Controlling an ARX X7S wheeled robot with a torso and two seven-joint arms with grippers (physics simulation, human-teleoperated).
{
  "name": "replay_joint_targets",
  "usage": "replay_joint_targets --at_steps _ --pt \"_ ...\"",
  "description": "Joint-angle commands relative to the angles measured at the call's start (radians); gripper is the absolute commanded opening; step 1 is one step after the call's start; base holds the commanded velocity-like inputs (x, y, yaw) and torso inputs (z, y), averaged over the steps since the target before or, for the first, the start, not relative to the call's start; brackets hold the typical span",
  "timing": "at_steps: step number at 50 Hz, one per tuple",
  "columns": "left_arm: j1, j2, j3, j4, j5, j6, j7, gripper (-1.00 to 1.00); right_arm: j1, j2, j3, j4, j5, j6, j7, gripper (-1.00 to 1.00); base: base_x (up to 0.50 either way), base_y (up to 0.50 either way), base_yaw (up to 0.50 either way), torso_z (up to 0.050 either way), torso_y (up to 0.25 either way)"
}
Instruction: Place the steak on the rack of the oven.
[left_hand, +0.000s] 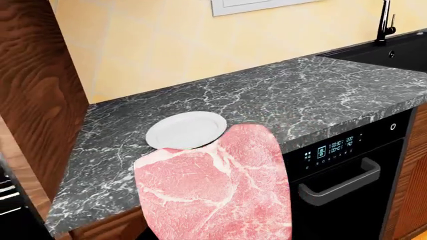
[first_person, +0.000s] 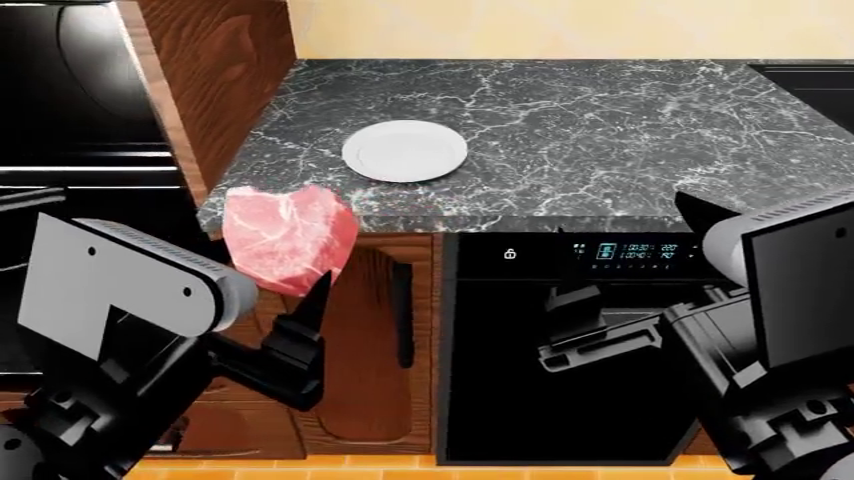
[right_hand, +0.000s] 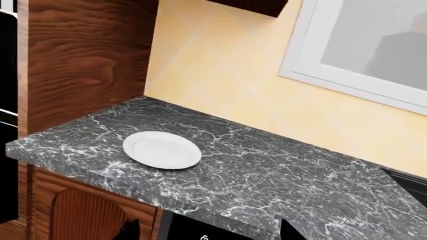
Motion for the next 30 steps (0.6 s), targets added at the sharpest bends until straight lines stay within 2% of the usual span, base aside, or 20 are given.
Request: replay_joint_targets --at_steps 1,10,30 --pt "-0.004 -0.006 -0.012 -0.008 -0.007 0.009 -0.005 -1.0 -0.017 0.009 0.011 -0.002 -0.01 -0.003 -0.014 1.0 0.0 0.5 0.0 0.0 0.0" --pt "0.006 -0.034 -0.021 0.012 -0.025 0.021 -0.021 -1.0 -0.037 0.01 0.022 -0.009 -0.029 -0.006 -0.033 1.0 0.0 0.5 0.0 0.0 0.0" --pt "0.013 -0.037 -0.025 0.009 -0.028 0.026 -0.026 -1.0 -0.061 0.02 0.054 -0.017 -0.052 -0.019 -0.072 1.0 0.0 0.5 0.0 0.001 0.0"
